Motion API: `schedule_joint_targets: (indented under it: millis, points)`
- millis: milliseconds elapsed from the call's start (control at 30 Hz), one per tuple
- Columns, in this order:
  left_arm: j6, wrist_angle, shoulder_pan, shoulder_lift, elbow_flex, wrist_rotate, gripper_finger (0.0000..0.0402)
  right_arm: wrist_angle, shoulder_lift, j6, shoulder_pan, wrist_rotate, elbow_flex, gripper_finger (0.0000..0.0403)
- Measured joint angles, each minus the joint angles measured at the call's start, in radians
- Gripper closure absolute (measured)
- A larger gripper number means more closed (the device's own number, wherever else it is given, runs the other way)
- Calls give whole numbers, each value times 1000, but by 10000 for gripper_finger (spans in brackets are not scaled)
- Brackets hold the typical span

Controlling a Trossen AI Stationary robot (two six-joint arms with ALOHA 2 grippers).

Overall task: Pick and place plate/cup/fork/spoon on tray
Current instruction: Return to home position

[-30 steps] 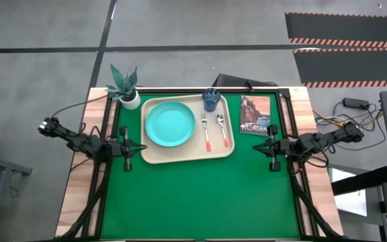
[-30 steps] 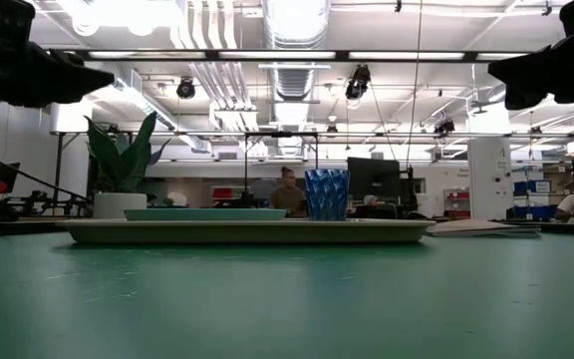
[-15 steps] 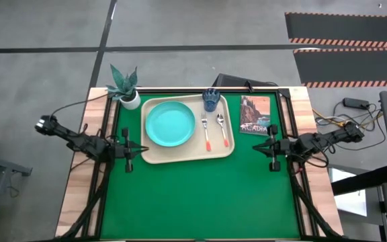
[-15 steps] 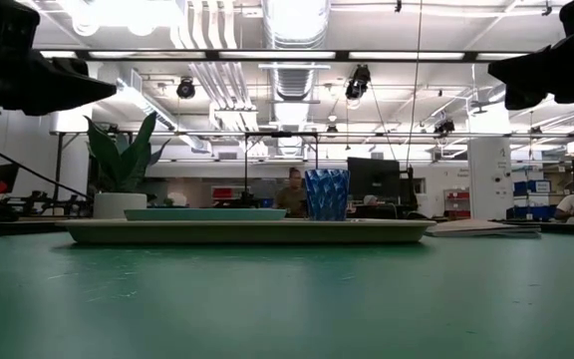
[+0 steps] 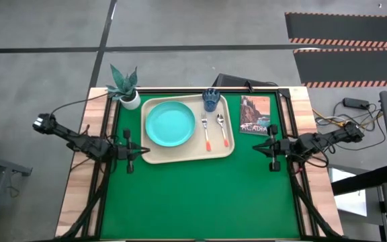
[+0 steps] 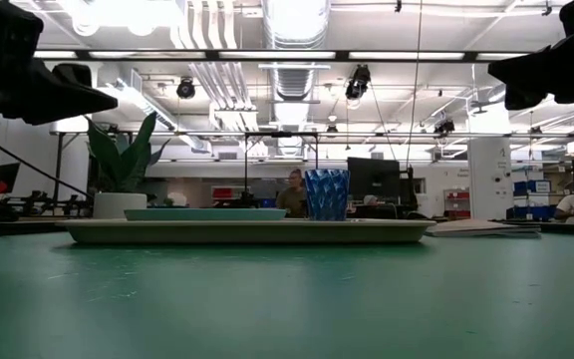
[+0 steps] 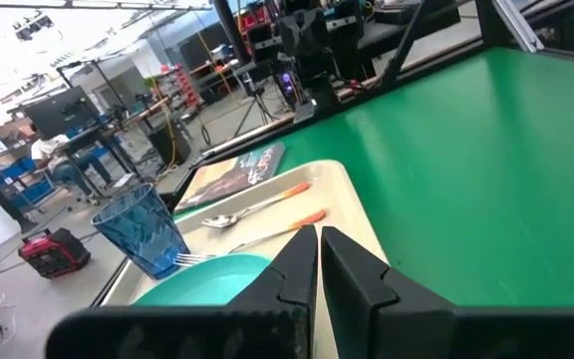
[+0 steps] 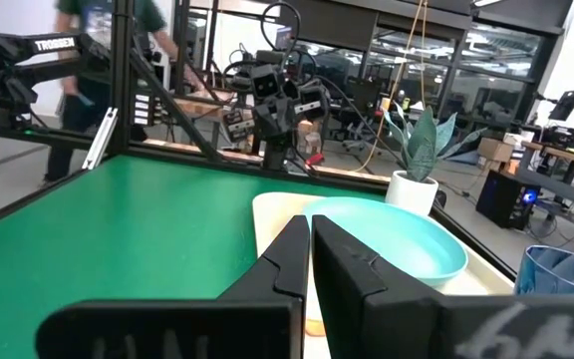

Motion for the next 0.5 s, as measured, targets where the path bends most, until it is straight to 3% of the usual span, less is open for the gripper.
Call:
schedule_joint_targets:
  millis: [500]
  points:
    - [0, 0, 0, 62, 0, 0, 398, 0, 0, -1, 0, 0, 0, 394]
